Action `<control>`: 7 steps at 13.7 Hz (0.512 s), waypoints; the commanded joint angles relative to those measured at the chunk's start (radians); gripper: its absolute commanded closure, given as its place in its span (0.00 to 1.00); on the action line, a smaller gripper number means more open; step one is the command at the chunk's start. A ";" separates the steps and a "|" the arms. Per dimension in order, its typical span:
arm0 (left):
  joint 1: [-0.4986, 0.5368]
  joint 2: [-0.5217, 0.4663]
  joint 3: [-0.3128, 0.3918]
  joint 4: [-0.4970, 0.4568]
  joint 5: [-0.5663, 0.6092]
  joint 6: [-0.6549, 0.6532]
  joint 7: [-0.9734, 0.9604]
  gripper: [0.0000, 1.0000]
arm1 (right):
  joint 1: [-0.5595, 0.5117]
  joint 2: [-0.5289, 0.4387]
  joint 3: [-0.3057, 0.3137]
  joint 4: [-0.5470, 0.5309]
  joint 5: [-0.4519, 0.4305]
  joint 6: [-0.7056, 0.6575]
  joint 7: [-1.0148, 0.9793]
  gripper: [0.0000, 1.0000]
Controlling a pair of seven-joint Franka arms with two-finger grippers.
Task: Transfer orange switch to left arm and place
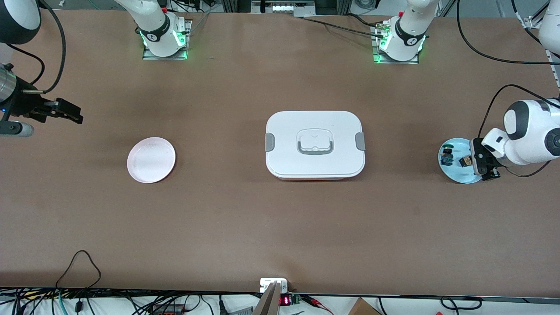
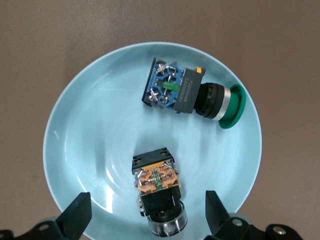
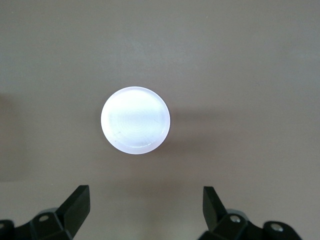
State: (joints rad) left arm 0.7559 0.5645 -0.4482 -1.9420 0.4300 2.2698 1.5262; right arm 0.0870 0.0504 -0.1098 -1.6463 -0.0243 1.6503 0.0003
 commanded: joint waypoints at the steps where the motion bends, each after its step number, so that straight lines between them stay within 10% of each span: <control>1: 0.019 -0.058 -0.052 0.009 0.009 -0.099 -0.035 0.00 | 0.000 -0.024 0.002 -0.015 0.015 0.020 -0.017 0.00; 7: 0.011 -0.100 -0.171 0.153 -0.043 -0.468 -0.297 0.00 | 0.004 -0.020 0.004 0.016 0.014 0.005 -0.023 0.00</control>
State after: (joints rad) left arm 0.7606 0.4786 -0.5627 -1.8543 0.4219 1.9503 1.3303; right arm 0.0884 0.0398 -0.1089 -1.6340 -0.0242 1.6588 -0.0094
